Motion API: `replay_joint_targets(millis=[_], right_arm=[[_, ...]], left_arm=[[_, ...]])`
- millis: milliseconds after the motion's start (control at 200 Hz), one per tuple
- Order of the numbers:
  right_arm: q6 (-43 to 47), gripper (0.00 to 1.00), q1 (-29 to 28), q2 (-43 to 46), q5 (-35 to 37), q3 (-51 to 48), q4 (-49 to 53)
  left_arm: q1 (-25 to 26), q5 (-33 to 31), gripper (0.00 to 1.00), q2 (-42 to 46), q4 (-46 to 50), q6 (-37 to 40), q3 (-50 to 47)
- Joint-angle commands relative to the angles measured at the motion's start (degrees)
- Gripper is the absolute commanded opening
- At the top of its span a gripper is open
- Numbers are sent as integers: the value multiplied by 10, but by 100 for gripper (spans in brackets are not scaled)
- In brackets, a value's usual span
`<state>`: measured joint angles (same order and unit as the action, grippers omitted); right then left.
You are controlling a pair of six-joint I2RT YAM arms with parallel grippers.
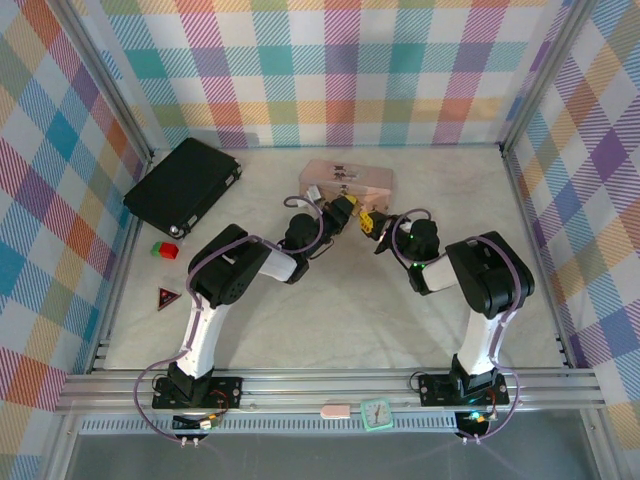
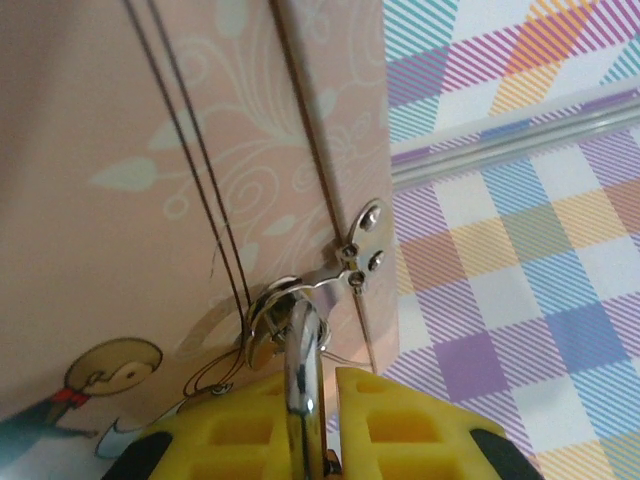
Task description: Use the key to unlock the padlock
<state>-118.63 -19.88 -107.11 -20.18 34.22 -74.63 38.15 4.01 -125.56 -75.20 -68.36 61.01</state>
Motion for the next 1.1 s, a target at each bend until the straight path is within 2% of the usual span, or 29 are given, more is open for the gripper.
replay_joint_targets(millis=[0,195,375,545,700,935,1095], right_arm=[[-54,4,-4,-16,-8,32,-60],[57,24,-4,11,-21,17,15],[193,36,-4,85,-33,-7,166],[320,39,-4,159,-28,-11,331],[370,40,-5,190,-29,-19,403],[404,41,-6,226,-5,-61,415],[407,36,-11,242,-1,-60,427]], left_arm=[[46,20,0,16,-28,-12,-20],[46,-8,0,18,-10,-33,-23],[45,-28,0,43,45,-31,-35],[45,-36,0,60,124,-68,-36],[48,-51,0,74,175,-89,-37],[51,-82,0,102,240,-105,-41],[55,-88,0,99,241,-117,-42]])
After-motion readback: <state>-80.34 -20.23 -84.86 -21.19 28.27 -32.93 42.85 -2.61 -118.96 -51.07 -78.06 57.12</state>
